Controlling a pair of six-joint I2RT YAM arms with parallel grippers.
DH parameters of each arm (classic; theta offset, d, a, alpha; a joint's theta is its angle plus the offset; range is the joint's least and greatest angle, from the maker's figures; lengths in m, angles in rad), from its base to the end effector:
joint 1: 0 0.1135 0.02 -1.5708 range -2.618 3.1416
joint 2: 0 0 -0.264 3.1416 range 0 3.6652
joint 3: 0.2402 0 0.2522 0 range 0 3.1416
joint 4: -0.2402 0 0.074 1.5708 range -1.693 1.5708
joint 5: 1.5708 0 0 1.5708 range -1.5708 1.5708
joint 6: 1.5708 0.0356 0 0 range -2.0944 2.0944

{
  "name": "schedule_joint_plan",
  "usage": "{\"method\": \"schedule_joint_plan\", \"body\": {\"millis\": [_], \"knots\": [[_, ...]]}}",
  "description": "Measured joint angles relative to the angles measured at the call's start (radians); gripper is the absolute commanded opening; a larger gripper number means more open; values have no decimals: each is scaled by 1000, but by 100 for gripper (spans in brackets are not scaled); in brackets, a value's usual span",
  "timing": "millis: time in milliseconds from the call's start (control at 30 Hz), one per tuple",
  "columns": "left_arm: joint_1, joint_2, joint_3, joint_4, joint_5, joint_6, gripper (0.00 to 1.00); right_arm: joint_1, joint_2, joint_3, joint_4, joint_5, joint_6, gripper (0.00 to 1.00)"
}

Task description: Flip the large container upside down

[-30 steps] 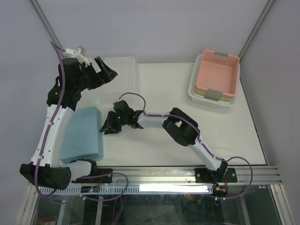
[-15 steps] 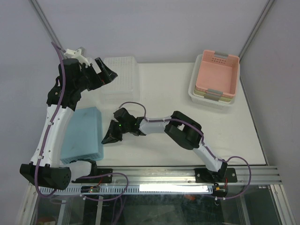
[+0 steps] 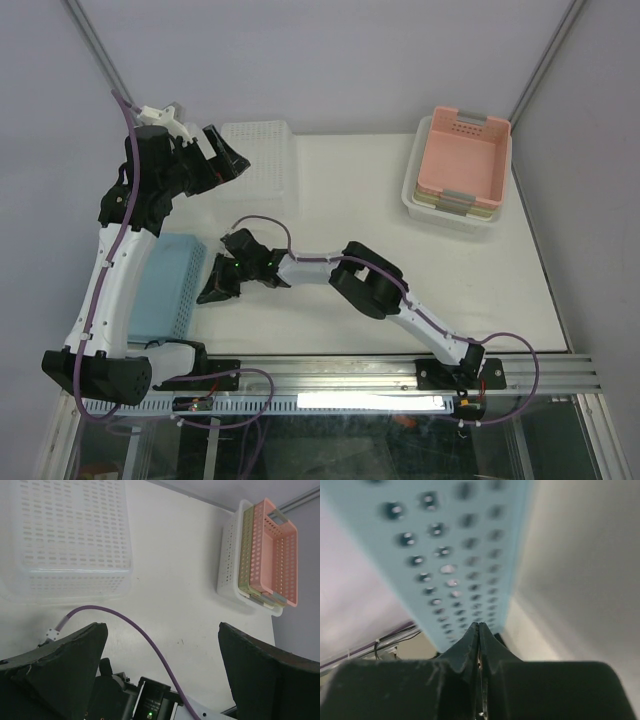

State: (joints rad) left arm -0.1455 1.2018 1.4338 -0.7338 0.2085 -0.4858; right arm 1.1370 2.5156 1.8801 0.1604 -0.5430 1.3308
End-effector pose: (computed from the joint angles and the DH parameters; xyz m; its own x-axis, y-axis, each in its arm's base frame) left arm 0.2411 -0.0428 0.4221 -0.5709 -0.3780 -0.7288 0.0620 0.8653 -0.4974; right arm 0.2185 0.5155 0.1233 -0.9879 -0.1541 0.0182 -0.0438 0.3896 0.9199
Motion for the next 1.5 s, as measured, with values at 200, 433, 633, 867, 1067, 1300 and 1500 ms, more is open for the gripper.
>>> {"method": "schedule_joint_plan", "body": {"millis": [200,433,633,867,1067,1300,1500], "knots": [[0,0,0,0,1,0,99,-25,-2,-76,-32,17,0,5],[0,-5,0,0,0,0,99,-22,159,279,-91,35,0,7],[0,-13,0,0,0,0,99,-21,217,382,-89,45,4,5],[0,-14,0,0,2,0,99,-51,-17,-101,-34,84,-71,13],[0,-15,0,0,1,3,99,-141,-490,-518,-182,266,-270,33],[-24,0,-10,24,6,0,99,-336,-1023,-723,-438,570,-487,62],[-158,76,-47,68,-26,-8,99,-565,-1220,-699,-657,777,-658,65]]}}
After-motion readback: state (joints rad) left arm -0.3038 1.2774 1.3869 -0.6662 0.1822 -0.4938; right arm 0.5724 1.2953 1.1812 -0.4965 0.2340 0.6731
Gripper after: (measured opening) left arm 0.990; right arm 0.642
